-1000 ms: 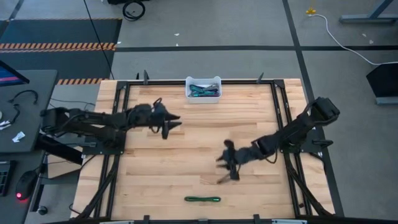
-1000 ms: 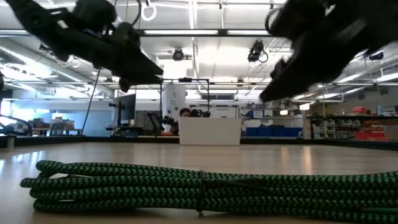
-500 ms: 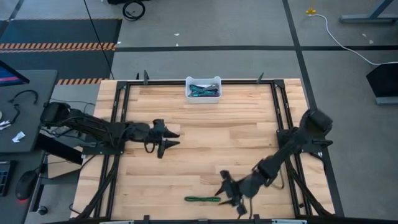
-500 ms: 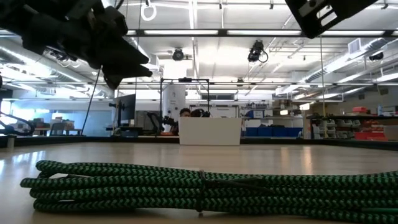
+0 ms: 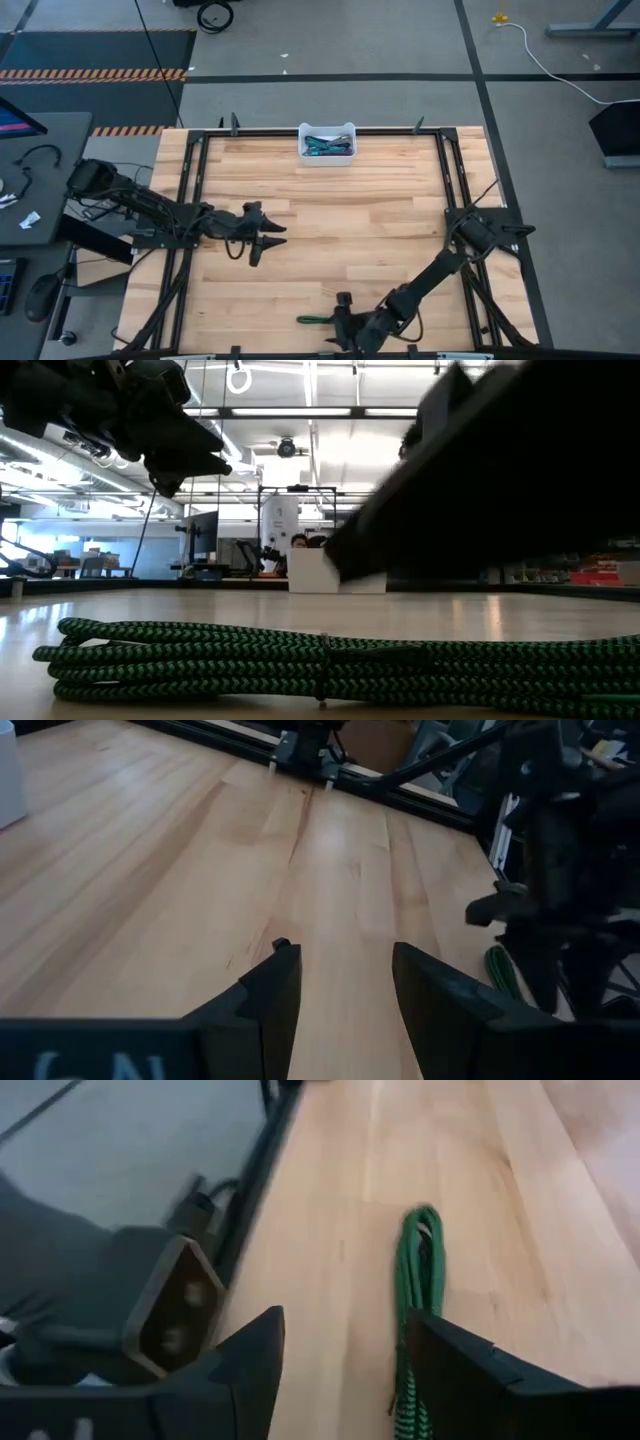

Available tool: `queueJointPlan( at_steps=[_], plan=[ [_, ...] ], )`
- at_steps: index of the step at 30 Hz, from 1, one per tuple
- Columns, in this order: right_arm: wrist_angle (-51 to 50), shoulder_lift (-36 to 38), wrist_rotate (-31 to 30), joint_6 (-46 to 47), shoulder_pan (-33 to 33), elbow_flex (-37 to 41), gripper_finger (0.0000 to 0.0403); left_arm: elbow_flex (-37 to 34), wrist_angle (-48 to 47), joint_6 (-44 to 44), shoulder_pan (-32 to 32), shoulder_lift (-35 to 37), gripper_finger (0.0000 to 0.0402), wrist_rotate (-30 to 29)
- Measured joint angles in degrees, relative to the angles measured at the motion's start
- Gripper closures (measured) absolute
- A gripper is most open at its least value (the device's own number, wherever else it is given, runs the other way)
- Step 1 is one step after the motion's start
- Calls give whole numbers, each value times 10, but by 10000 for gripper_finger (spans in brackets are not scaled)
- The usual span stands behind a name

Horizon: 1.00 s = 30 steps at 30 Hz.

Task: Pick and place USB-C Cables
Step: Put the green charger cable into the white bin

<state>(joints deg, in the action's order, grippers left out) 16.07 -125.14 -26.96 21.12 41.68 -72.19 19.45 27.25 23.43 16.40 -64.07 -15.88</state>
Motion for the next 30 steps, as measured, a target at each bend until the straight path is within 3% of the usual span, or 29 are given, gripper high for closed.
queueJointPlan(
  at_steps=[6,11,15,24,27,30],
  plan=[
    [4,-23,-10,41,-13,-1,221,0,2,0,0,0,237,0],
    [24,-4,-5,-12,-18,1,240,0,0,-1,0,0,237,0],
    [22,16,-23,-3,-20,-2,234,0,0,0,0,0,237,0],
    [-53,-6,14,29,-45,0,211,0,-3,-1,0,0,237,0],
    [-60,-13,27,19,-48,-1,237,0,-8,-1,0,0,237,0],
    [-74,-15,34,13,-47,-3,297,0,-11,-1,0,0,237,0]
  ],
)
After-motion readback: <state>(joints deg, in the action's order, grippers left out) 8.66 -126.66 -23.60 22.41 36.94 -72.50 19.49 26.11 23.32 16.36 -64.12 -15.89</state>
